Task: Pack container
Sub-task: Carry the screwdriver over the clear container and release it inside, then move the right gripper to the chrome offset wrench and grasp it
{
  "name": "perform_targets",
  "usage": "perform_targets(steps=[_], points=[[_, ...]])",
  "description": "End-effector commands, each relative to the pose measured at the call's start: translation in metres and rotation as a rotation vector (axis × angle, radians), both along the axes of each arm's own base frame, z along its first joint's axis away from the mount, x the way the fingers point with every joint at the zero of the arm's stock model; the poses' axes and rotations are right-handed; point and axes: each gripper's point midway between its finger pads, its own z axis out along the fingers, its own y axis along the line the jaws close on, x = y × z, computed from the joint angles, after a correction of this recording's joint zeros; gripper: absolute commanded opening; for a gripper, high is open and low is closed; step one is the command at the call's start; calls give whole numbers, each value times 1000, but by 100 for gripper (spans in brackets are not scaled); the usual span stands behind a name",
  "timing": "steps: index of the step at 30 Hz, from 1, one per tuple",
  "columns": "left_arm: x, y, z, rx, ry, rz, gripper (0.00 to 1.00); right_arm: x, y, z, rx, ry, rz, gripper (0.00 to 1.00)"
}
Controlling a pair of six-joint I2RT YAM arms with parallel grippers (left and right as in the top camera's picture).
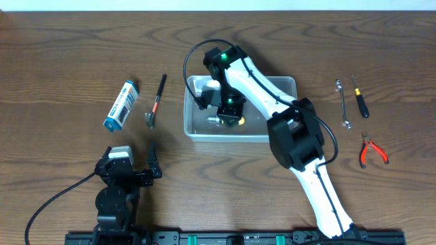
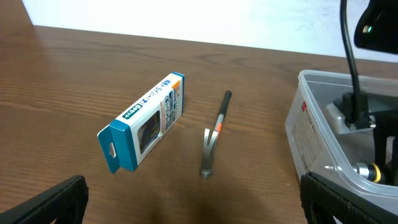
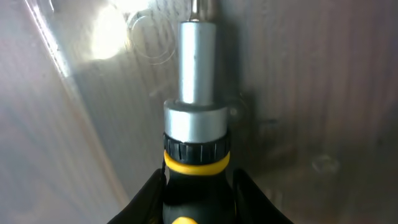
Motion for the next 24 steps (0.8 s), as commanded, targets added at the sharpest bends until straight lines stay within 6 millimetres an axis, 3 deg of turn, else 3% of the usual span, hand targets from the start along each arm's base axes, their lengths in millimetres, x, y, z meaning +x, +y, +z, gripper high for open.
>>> perform_targets(steps=[1, 3, 8, 13, 19, 22, 24], points=[[0, 1, -12, 11, 25, 2, 98, 2, 1, 3, 8, -3, -27, 27], [0, 1, -12, 11, 25, 2, 98, 2, 1, 3, 2, -2, -49, 40], [0, 1, -12, 11, 25, 2, 98, 2, 1, 7, -2, -9, -83, 55], [0, 1, -11, 11, 25, 2, 98, 6, 5, 31, 24, -49, -127, 69], [0, 1, -12, 11, 25, 2, 98, 13, 6, 101, 107, -185, -174, 83], [0, 1, -12, 11, 25, 2, 98, 24, -10, 142, 100, -304, -285, 86], [0, 1, -12, 11, 25, 2, 98, 35, -32, 172, 87, -396, -429, 83]])
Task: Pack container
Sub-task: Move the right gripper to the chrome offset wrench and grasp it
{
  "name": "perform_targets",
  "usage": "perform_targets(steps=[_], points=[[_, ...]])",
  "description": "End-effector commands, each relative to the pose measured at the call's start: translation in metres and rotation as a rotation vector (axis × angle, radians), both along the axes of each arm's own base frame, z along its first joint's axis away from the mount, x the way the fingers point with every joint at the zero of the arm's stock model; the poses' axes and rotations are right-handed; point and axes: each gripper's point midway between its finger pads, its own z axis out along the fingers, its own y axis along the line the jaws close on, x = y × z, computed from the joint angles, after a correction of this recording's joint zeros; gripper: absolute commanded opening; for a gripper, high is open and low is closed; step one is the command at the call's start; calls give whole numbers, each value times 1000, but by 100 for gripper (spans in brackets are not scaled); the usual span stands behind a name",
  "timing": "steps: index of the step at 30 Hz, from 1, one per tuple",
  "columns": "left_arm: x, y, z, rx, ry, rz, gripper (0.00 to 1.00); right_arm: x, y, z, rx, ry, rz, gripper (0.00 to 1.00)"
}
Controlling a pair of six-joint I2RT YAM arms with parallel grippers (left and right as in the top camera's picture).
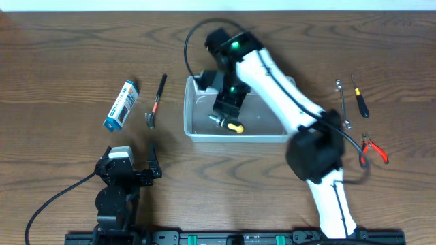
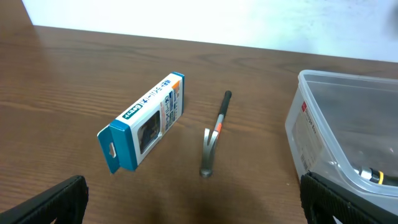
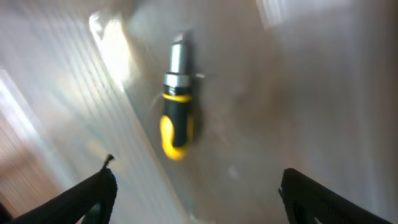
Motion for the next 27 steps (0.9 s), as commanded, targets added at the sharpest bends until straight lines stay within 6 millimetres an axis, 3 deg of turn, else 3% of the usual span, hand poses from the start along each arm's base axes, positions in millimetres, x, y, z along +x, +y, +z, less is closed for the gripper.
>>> perform_targets(steps=[1, 5, 16, 22, 27], points=[[0, 1, -12, 11, 26, 2, 98, 21, -42, 59, -1, -159, -275, 83], [0, 1, -12, 11, 25, 2, 98, 36, -97, 82, -19, -208, -517, 78], [0, 1, -12, 11, 25, 2, 97, 58, -251, 78, -67, -162, -934, 75], [0, 1, -12, 11, 26, 2, 98, 57, -300, 70, -68, -144, -1047, 68], [0, 1, -12, 11, 26, 2, 98, 60, -318, 39, -82, -123, -1080, 66]])
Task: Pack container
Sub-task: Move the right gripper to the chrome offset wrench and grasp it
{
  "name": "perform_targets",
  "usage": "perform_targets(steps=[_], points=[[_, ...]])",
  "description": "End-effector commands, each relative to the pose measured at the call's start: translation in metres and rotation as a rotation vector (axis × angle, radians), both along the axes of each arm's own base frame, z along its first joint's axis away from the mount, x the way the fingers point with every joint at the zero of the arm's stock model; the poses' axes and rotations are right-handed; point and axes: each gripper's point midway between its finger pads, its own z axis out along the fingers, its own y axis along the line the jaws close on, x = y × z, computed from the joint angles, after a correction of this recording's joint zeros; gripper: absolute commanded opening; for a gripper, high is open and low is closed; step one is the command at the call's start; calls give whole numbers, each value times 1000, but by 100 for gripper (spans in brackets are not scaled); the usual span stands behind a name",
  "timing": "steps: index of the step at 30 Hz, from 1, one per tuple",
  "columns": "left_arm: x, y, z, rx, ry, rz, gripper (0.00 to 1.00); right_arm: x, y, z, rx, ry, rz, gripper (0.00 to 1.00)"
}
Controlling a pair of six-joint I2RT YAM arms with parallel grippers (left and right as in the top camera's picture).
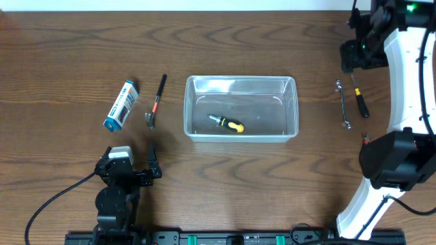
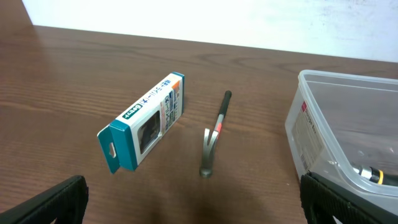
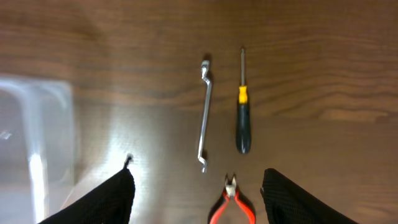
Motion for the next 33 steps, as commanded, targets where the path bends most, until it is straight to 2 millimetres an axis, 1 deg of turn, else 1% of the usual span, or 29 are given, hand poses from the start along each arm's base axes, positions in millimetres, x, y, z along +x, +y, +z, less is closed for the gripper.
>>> perform_targets(steps=[1, 2, 5, 7, 9, 15, 18, 22, 29, 33], points=[[0, 1, -12, 11, 25, 2, 98, -6, -6, -29, 6, 56, -18, 66], [0, 1, -11, 11, 25, 2, 98, -8, -11, -42, -4, 72, -26, 66], [0, 1, -12, 11, 25, 2, 98, -14, -17, -68, -11, 104, -34, 66], [0, 1, -12, 11, 25, 2, 98, -19, -19, -87, -10, 127, -31, 61], [0, 1, -12, 11, 25, 2, 98, -22, -20, -100, -9, 136, -34, 58], [0, 1, -12, 11, 25, 2, 98, -29, -24, -133, -7, 144, -46, 54], [0, 1, -12, 11, 25, 2, 98, -34, -23, -145, -7, 152, -45, 53], [0, 1, -12, 11, 25, 2, 98, -37, -24, -155, -10, 155, -47, 52], [0, 1, -12, 11, 25, 2, 98, -40, -33, -165, -35, 149, -66, 53], [0, 1, -12, 11, 25, 2, 98, -38, -40, -166, -35, 133, -82, 53]])
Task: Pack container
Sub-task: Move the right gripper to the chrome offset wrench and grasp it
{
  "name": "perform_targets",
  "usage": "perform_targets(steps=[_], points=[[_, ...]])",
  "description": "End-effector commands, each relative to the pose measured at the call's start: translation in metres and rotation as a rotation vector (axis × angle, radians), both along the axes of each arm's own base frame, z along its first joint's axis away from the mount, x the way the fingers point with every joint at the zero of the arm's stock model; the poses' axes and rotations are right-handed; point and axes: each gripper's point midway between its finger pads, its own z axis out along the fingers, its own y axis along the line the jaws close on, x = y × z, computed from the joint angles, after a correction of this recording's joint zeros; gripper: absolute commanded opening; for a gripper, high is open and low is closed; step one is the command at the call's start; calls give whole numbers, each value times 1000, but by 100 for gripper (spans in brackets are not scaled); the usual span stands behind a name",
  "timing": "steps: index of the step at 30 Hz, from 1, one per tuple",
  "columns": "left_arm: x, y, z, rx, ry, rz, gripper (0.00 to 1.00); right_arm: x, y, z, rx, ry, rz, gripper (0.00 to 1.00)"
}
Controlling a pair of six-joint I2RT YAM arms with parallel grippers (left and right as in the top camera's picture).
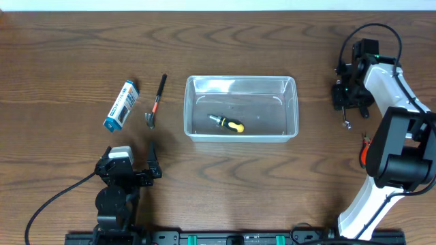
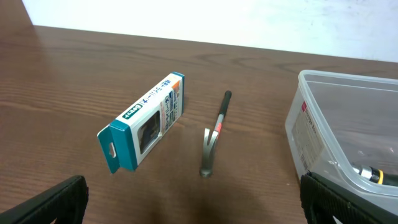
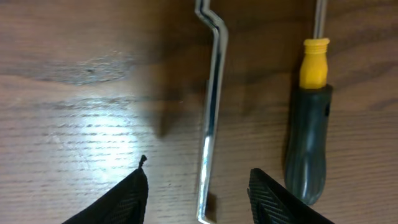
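Note:
The clear plastic container point(image 1: 242, 80) stands mid-table, with a stubby yellow-and-black screwdriver point(image 1: 227, 124) lying in it. My right gripper point(image 1: 345, 95) is low over the tools to the right of the container. In the right wrist view it is open point(image 3: 198, 200), its fingertips point(image 3: 124, 199) on either side of the lower end of a bent silver wrench point(image 3: 211, 112). A dark-handled screwdriver with a yellow collar point(image 3: 308, 146) lies just right of the wrench. My left gripper point(image 2: 196, 208) rests open near the table's front edge, holding nothing.
A blue box point(image 1: 121, 105) and a small black-handled hammer-like tool point(image 1: 155, 102) lie left of the container; both also show as the box point(image 2: 146, 121) and tool point(image 2: 214, 134). Red pliers point(image 1: 366, 146) peek out beside the right arm.
My right gripper was high over the right-hand tools, seeing wrench, screwdriver and pliers from afar. Now it is close above the wrench, open, astride its lower end. The left arm has not moved.
My right gripper was down in the container with its fingers around the stubby screwdriver. Then it stood open above the container with the screwdriver lying inside. Then it was over the tools at the far right, and now low over the wrench.

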Motion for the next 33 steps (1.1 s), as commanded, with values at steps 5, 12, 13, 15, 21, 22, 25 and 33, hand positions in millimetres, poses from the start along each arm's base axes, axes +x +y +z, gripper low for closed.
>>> perform_targets(steps=[5, 12, 13, 15, 21, 22, 25, 33], points=[[0, 1, -12, 11, 25, 2, 98, 0, -11, -3, 12, -15, -25, 53], [0, 1, -12, 11, 25, 2, 98, 4, -8, -12, 34, -19, -22, 54], [0, 1, -12, 11, 25, 2, 98, 5, -8, -13, 36, -18, -22, 54], [0, 1, -11, 11, 25, 2, 98, 5, -8, -17, 36, -16, -21, 55], [0, 1, -12, 11, 25, 2, 98, 5, -9, -29, 40, 2, -25, 55], [0, 1, -12, 11, 25, 2, 98, 5, -9, -32, 40, 5, -25, 55], [0, 1, -12, 11, 25, 2, 98, 4, -9, -37, 43, 16, -25, 55], [0, 1, -12, 11, 25, 2, 98, 3, -9, -41, 44, 22, -29, 41]])
